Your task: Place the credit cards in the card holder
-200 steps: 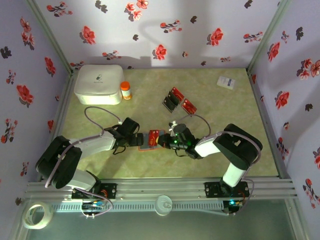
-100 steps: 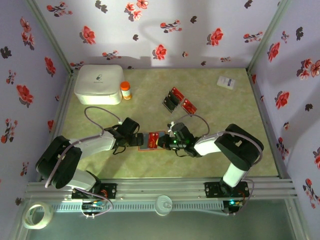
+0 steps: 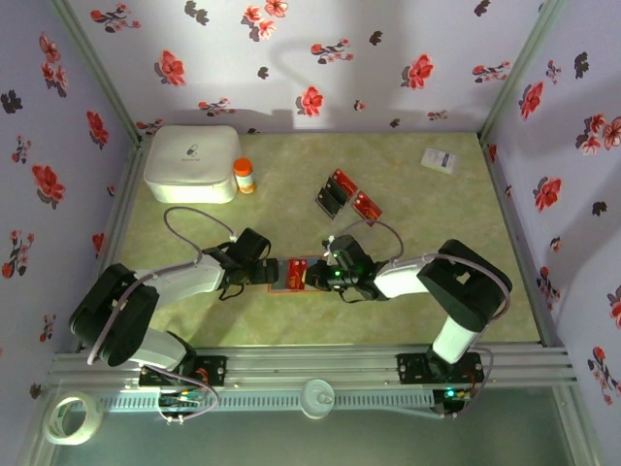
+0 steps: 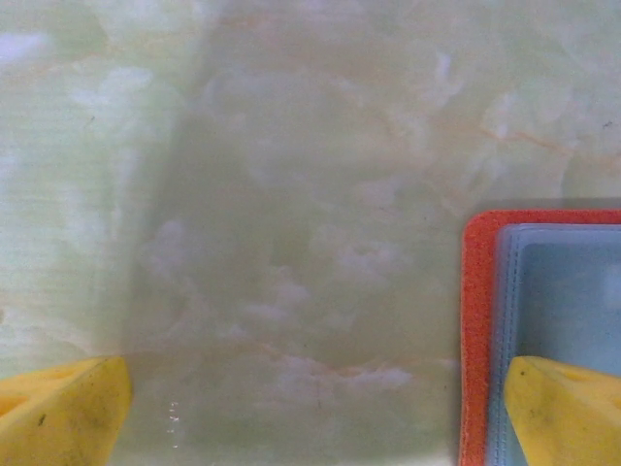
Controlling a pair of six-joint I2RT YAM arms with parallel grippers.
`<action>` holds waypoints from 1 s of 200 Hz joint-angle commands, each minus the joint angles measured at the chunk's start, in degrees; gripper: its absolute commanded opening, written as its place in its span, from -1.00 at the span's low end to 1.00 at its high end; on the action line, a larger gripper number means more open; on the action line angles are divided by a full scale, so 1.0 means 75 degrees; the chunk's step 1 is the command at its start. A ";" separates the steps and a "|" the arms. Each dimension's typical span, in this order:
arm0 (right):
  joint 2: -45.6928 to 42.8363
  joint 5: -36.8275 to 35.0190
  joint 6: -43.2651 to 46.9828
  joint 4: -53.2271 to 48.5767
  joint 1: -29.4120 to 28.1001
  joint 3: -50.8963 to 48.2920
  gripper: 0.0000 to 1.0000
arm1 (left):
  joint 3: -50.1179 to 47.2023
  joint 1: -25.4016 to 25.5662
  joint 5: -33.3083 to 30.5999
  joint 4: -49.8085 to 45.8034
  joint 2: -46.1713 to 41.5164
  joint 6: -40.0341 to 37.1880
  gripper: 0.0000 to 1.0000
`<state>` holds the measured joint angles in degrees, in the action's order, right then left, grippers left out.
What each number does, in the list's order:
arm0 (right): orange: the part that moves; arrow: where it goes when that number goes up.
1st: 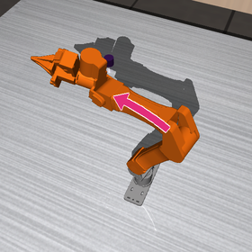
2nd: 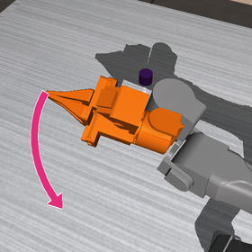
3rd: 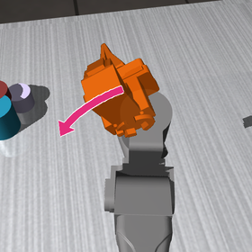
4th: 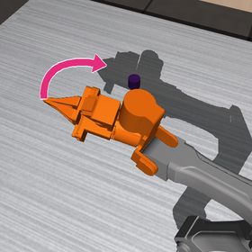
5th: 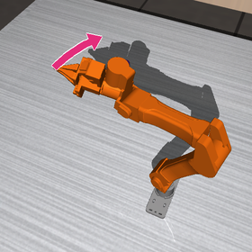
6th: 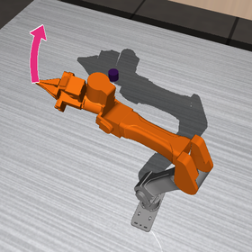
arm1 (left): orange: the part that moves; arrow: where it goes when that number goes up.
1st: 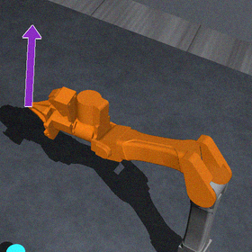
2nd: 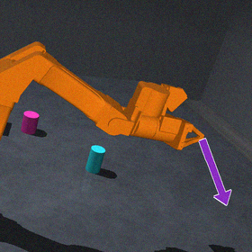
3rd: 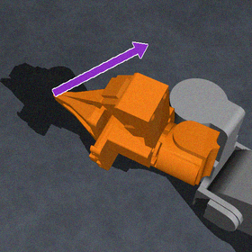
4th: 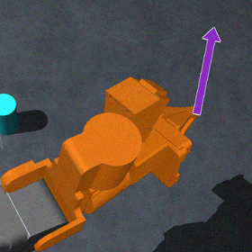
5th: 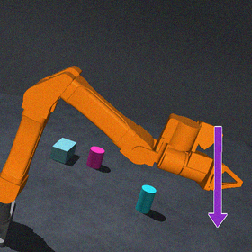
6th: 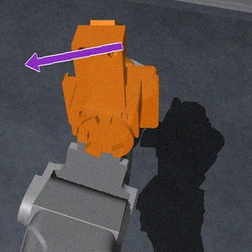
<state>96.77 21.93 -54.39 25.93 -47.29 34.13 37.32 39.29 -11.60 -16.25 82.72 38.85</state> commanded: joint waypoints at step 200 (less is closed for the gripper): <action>-0.0041 0.0131 0.1947 -0.4097 0.0252 0.2465 -0.80 | -0.0198 0.0012 -0.0305 -0.0230 0.0057 0.0096 0.99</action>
<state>93.76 23.77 -41.04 -2.81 -45.25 50.41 37.26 39.29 -11.81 -16.19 82.65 39.03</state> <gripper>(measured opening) 0.118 0.996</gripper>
